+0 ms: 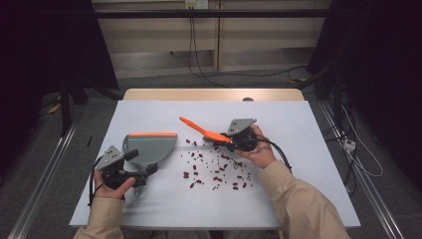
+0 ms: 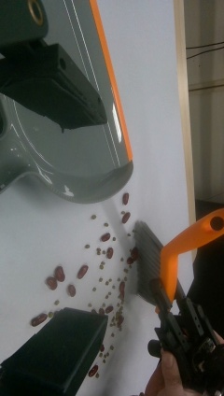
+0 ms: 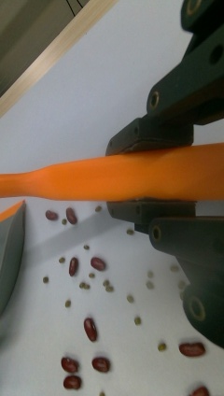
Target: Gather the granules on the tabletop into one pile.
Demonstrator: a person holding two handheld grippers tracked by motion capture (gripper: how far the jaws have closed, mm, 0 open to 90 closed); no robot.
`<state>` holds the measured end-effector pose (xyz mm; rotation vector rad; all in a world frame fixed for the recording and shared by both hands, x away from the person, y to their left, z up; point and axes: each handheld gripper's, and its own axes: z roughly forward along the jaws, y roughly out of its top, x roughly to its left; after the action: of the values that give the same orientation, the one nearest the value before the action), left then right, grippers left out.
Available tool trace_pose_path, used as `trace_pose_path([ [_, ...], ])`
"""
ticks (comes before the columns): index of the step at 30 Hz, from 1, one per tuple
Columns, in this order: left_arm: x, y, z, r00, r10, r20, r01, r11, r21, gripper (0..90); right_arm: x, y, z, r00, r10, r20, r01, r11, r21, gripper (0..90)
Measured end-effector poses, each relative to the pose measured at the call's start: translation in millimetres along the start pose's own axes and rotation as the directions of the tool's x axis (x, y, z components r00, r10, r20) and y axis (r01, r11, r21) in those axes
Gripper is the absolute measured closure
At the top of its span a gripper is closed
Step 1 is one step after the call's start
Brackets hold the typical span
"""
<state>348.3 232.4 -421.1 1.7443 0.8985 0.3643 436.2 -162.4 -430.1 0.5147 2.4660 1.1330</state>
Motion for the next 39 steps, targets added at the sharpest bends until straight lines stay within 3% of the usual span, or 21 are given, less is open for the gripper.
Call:
trace_pose_path([
  [8, -0.5, 0.3, -1.1, 1.0, 0.006, -0.001, -0.006, 1.0, 0.002, 5.1, 14.5, -3.5, -10.5, 0.9993, -0.024, -0.029, 0.024, 0.9997, 0.0, 70.5],
  [23, -1.8, 0.7, -1.8, 0.9999, 0.01, -0.005, -0.01, 0.9999, 0.004, 5.1, 29.2, -6.7, -25.0, 0.9977, -0.001, -0.068, 0.001, 1.0, -0.001, 70.6],
  [32, -1.5, 0.8, -2.0, 0.9999, 0.008, -0.006, -0.008, 1.0, 0.002, 5.1, 27.1, -3.7, -30.2, 0.997, 0.02, -0.074, -0.022, 0.9994, -0.027, 71.0],
  [36, -1.6, 0.7, -1.3, 0.9999, 0.01, -0.003, -0.01, 0.9999, 0.004, 5.1, 17.4, 1.3, -34.3, 0.9971, 0.046, -0.061, -0.051, 0.9958, -0.077, 71.0],
  [39, -1.5, 0.6, -0.6, 1.0, 0.009, -0.003, -0.009, 0.9999, 0.008, 5.1, 8.5, 5.2, -29.0, 0.9984, 0.045, -0.035, -0.048, 0.9962, -0.073, 71.0],
])
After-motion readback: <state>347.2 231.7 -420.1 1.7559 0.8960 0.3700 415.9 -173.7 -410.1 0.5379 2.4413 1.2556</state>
